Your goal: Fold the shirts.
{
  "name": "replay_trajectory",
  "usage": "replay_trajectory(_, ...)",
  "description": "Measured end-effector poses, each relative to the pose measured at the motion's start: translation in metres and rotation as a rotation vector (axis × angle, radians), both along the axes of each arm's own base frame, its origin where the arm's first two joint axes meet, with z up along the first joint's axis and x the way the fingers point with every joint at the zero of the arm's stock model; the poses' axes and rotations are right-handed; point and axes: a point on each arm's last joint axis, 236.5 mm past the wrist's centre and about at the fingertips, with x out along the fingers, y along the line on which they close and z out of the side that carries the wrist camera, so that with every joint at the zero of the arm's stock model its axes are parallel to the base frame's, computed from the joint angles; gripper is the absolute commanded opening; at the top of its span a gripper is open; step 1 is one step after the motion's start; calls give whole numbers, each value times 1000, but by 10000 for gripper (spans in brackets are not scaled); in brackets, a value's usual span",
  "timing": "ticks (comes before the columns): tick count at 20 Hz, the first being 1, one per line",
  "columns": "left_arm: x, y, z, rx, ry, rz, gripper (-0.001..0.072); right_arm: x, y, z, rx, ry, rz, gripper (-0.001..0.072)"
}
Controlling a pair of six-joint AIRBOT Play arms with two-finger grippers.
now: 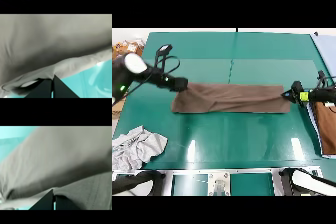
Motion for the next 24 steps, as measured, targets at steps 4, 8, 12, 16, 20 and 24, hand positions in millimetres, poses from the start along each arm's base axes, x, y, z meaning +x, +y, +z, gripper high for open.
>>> replay_trajectory(4, 63, -7, -35, 4, -3, 22, 371, 58, -9, -37, 23, 30, -2, 313)
replay_trajectory(8, 103, -5, -56, 4, -54, 66, 663, 102, -28, -58, 14, -3, 12, 432)
replay_trajectory(12, 106, 15, -52, 51, -18, 57, 662, 98, -70, -50, -17, -18, 97, 544)
replay_trajectory(16, 83, 30, -51, 88, 100, 20, 249, 64, -107, -61, -34, 29, 189, 543)
replay_trajectory(20, 67, 30, -50, 76, 171, 6, 20, 45, -108, -88, -3, 76, 274, 543)
replay_trajectory(24, 60, 24, -48, 50, 201, -4, 19, 42, -73, -108, 64, 105, 371, 523)
